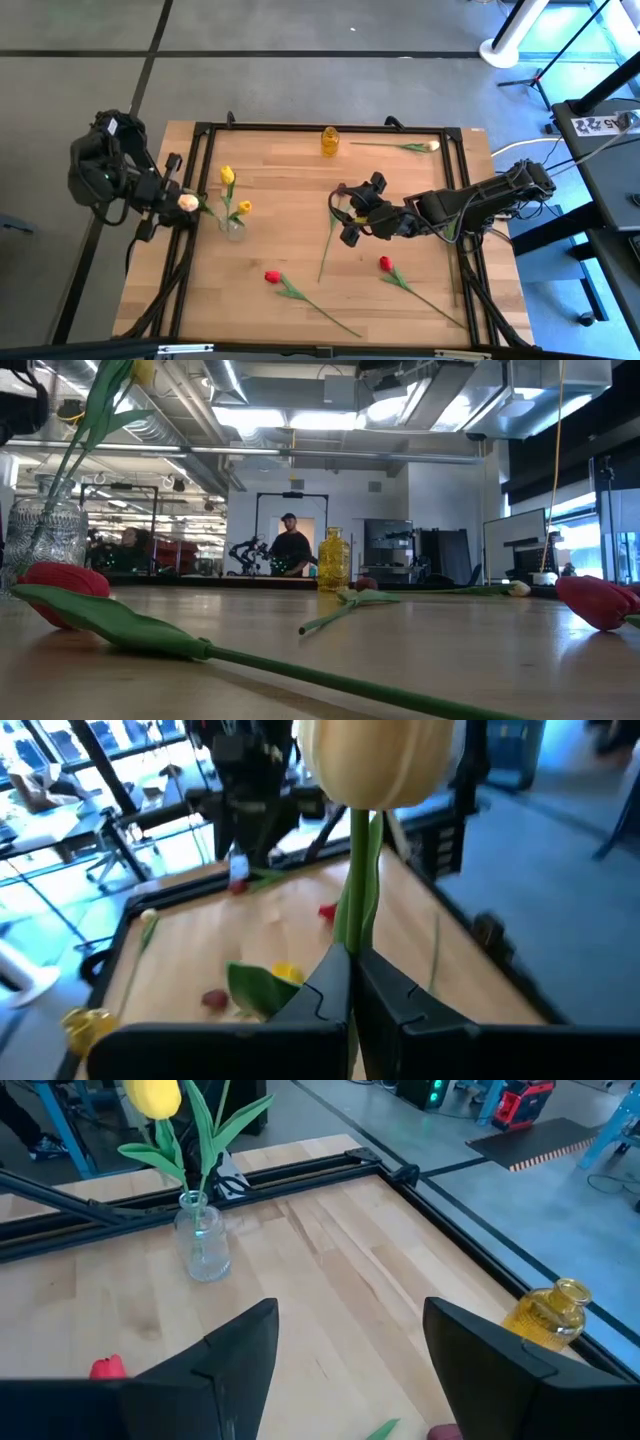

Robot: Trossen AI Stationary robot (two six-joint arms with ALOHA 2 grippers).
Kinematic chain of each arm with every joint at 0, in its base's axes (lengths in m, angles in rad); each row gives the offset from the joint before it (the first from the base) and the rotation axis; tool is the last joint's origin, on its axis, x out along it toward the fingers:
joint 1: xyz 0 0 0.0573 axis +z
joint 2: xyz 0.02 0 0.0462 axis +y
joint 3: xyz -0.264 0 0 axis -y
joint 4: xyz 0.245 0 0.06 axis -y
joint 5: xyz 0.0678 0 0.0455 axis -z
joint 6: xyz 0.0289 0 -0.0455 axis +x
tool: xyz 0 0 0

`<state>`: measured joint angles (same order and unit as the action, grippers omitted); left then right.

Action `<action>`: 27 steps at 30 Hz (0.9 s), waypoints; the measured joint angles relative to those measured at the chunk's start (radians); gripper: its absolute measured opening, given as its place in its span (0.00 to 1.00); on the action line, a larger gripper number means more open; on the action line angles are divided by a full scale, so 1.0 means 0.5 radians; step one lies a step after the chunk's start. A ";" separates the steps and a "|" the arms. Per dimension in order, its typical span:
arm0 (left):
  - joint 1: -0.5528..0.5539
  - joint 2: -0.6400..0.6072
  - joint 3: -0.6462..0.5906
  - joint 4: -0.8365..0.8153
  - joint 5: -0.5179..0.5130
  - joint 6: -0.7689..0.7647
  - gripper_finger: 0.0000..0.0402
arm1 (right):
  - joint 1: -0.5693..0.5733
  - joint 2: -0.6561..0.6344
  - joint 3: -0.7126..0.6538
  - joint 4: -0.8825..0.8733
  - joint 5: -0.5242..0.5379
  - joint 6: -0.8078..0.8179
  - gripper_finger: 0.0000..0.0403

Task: Sort flowers into vase by color
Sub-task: Put the bottom white flower into the transparent vase

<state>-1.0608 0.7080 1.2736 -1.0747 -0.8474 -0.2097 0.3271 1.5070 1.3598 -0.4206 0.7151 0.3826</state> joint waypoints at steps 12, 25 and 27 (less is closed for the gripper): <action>0.000 -0.104 -0.115 -0.064 0.000 0.026 0.00 | 0.000 0.000 0.000 0.016 -0.001 0.139 0.62; 0.000 -0.136 -0.338 0.028 -0.117 -0.054 0.00 | -0.001 0.000 0.000 0.025 -0.002 0.132 0.62; 0.000 -0.138 -0.369 0.027 -0.119 -0.075 0.00 | 0.000 0.000 0.000 0.036 -0.029 0.132 0.62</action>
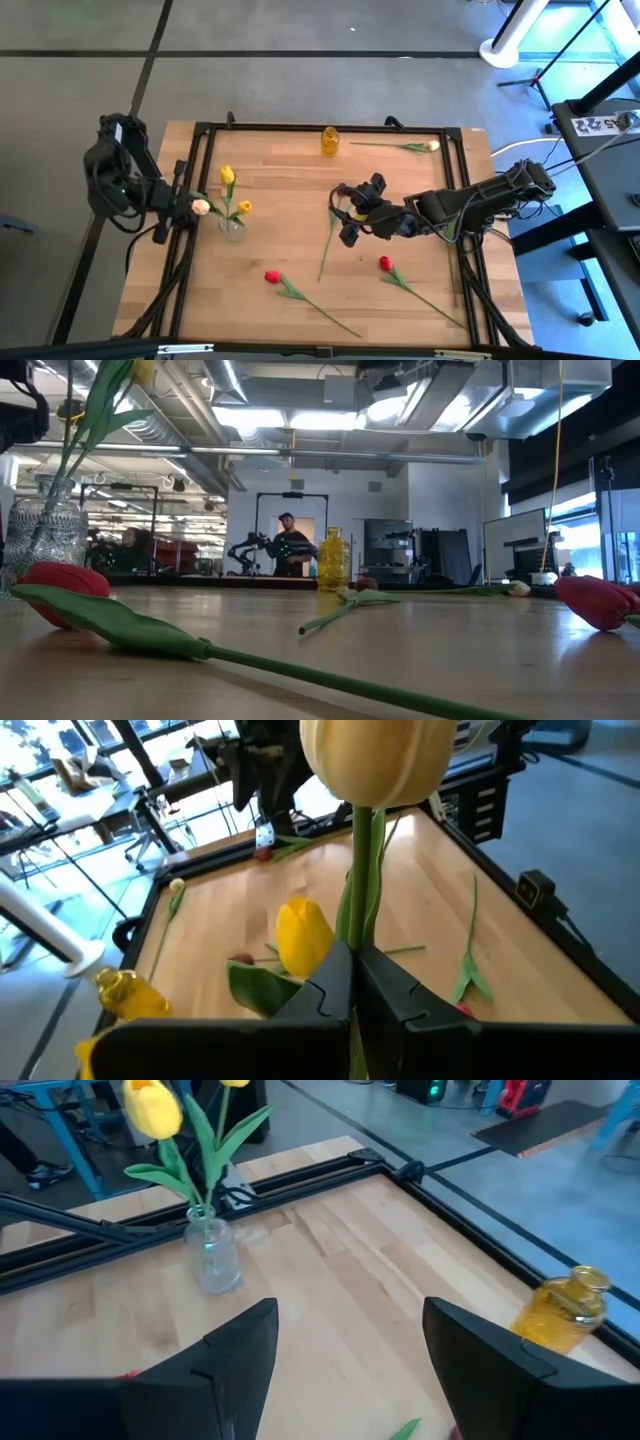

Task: Sort flowers into vase by color
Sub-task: Put the bottom white flower into the transparent vase, then put the white flower into the transparent vase

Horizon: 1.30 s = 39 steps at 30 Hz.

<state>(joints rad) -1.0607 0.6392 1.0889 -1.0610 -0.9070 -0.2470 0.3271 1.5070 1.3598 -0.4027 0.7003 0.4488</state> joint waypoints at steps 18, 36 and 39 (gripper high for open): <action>0.000 -0.212 -0.224 -0.262 0.113 -0.587 0.10 | 0.000 0.000 0.000 0.003 -0.111 0.049 0.62; 0.307 -0.014 0.187 -1.025 0.770 -1.048 0.29 | -0.071 0.000 0.001 -0.037 -0.138 0.037 0.62; 0.373 -0.005 0.311 -1.021 0.794 -1.090 0.28 | -0.112 0.000 0.002 -0.046 -0.148 0.033 0.62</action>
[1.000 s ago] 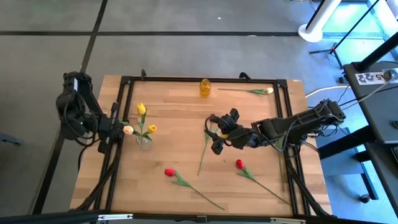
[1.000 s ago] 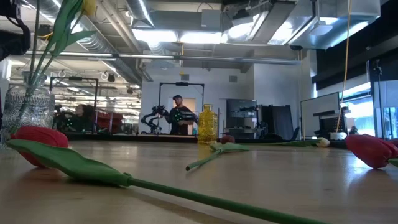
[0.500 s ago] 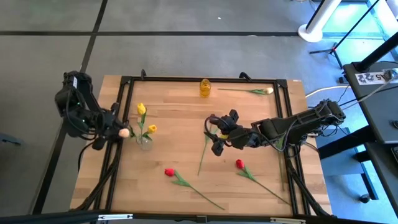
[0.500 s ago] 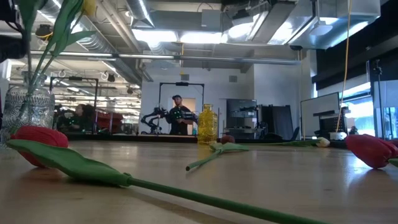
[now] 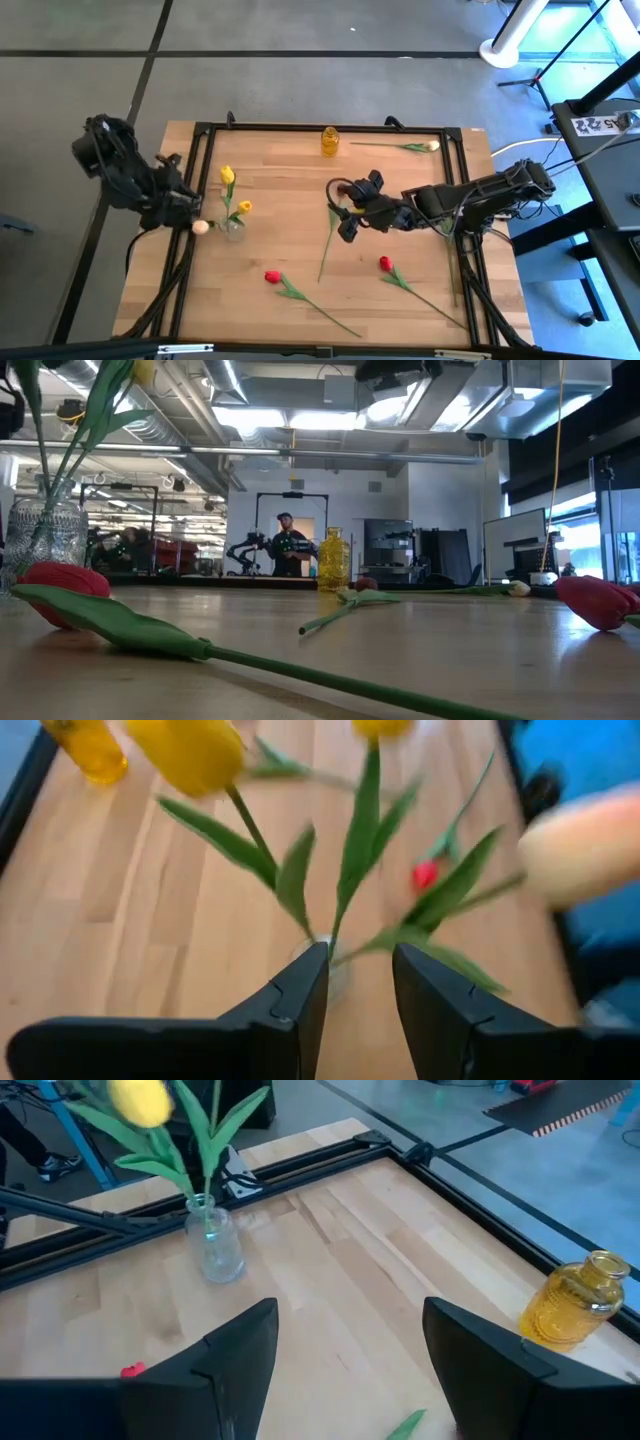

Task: Sort flowers into vase by color
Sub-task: Put the white flower into the transparent vase

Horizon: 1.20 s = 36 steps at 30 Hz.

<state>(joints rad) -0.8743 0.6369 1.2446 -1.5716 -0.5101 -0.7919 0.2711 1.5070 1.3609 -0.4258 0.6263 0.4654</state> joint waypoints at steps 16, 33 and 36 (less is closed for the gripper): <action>0.144 -0.006 0.677 0.415 -1.437 -0.179 0.26 | -0.859 0.026 0.001 -0.179 -0.615 0.037 0.62; 0.188 0.008 0.053 0.854 -1.690 -0.182 0.26 | -1.753 0.174 -0.002 -0.324 -0.592 1.317 0.62; 0.237 0.011 -0.026 0.876 -1.678 -0.180 0.26 | -1.867 0.261 -0.001 -0.396 -0.606 1.476 0.62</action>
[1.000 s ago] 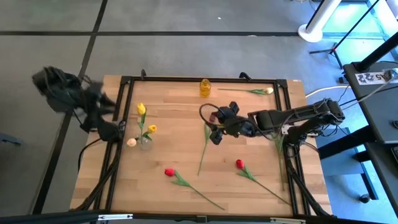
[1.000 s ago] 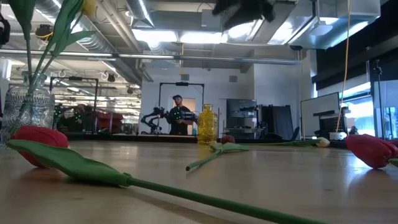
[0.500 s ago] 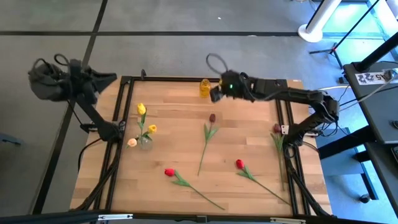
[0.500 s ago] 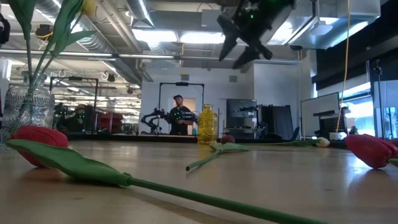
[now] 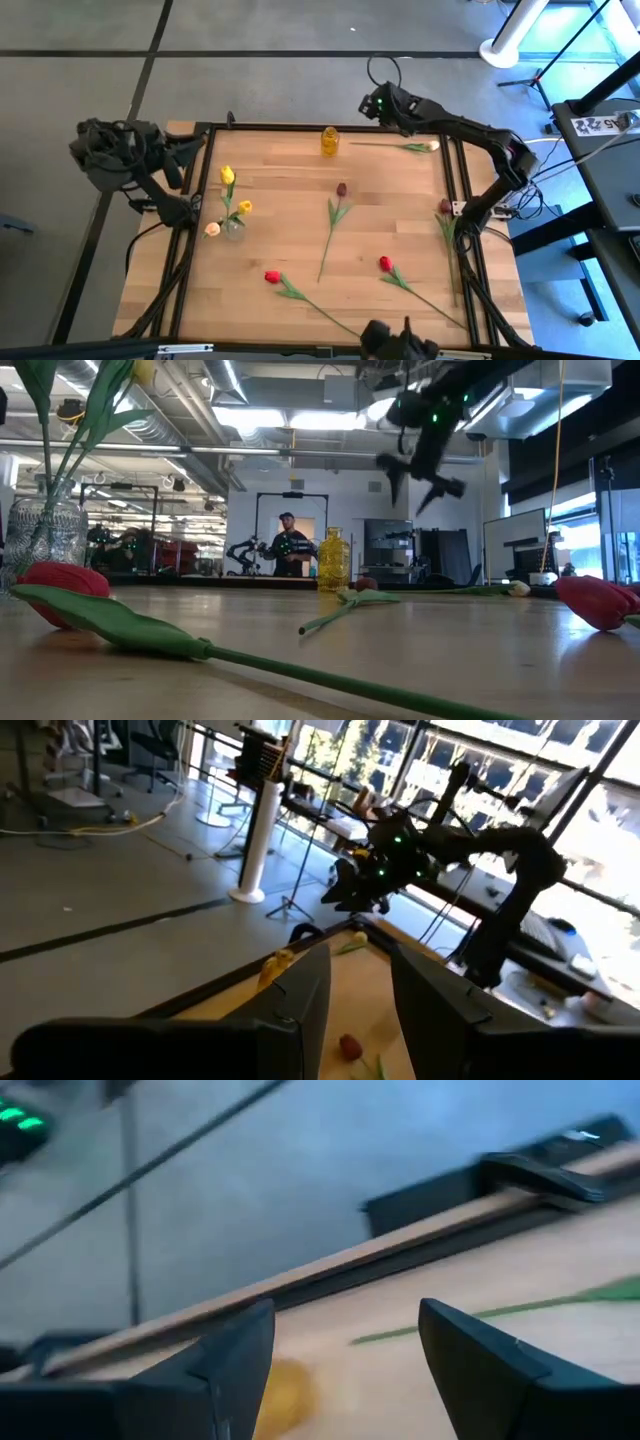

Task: Sort flowers into vase by color
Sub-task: Put the white flower into the transparent vase

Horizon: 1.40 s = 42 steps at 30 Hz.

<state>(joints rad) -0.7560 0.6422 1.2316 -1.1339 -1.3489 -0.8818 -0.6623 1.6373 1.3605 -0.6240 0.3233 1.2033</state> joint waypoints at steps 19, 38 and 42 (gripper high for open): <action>0.694 0.064 -0.109 0.805 0.408 0.637 0.26 | -0.407 0.571 0.002 -0.528 -0.284 1.068 0.62; 1.843 0.289 -0.109 1.312 1.893 0.997 0.26 | -0.558 0.807 0.009 -0.538 -0.168 1.144 0.55; 2.037 0.349 -0.109 1.331 2.224 0.999 0.26 | -0.531 0.812 0.005 -0.538 -0.059 1.144 0.42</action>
<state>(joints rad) 0.2626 0.8165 1.1770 -0.4684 -0.2368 -0.3825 -0.9280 2.0435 1.3632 -0.8932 0.2937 1.7752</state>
